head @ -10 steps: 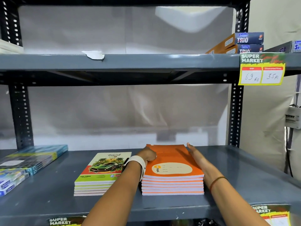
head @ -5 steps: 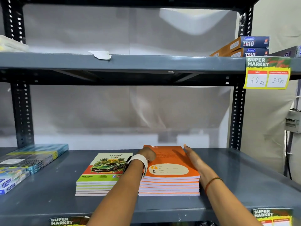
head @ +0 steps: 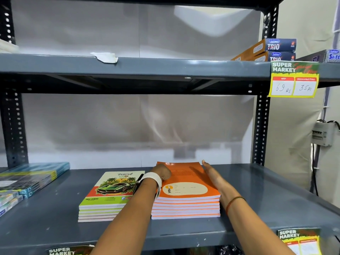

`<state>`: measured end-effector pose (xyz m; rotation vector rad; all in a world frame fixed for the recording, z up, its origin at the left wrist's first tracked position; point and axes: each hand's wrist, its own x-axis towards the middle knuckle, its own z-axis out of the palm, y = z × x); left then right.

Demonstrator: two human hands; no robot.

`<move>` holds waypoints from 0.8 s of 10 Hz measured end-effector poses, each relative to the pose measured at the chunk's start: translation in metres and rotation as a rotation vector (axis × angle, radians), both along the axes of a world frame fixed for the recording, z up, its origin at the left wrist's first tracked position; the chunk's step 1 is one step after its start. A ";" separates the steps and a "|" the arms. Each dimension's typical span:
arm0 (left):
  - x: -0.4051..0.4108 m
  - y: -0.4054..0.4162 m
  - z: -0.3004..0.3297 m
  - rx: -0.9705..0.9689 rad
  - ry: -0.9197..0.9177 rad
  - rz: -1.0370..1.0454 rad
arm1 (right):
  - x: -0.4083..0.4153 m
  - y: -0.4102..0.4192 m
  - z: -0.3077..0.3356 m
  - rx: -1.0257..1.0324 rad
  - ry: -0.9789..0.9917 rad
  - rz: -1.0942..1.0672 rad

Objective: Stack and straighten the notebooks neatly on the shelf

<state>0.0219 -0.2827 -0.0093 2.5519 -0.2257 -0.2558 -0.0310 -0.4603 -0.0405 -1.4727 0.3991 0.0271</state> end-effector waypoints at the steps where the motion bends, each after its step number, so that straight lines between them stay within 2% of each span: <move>1: 0.000 0.000 0.000 -0.016 -0.002 -0.013 | 0.000 0.001 0.000 0.006 0.002 -0.008; 3: 0.002 -0.001 -0.002 -0.042 -0.003 -0.033 | 0.004 -0.002 -0.004 0.033 -0.009 -0.030; 5: -0.002 0.000 -0.004 -0.084 -0.024 0.030 | -0.002 -0.002 -0.007 0.118 -0.029 0.024; 6: -0.009 0.001 0.003 0.013 -0.111 0.071 | -0.009 -0.007 -0.004 0.131 -0.049 0.049; 7: -0.015 0.007 0.010 0.042 -0.215 0.103 | -0.011 -0.005 0.003 0.014 -0.073 0.050; 8: -0.026 0.018 0.023 -0.113 -0.449 0.242 | -0.014 0.005 0.016 -0.341 -0.233 -0.083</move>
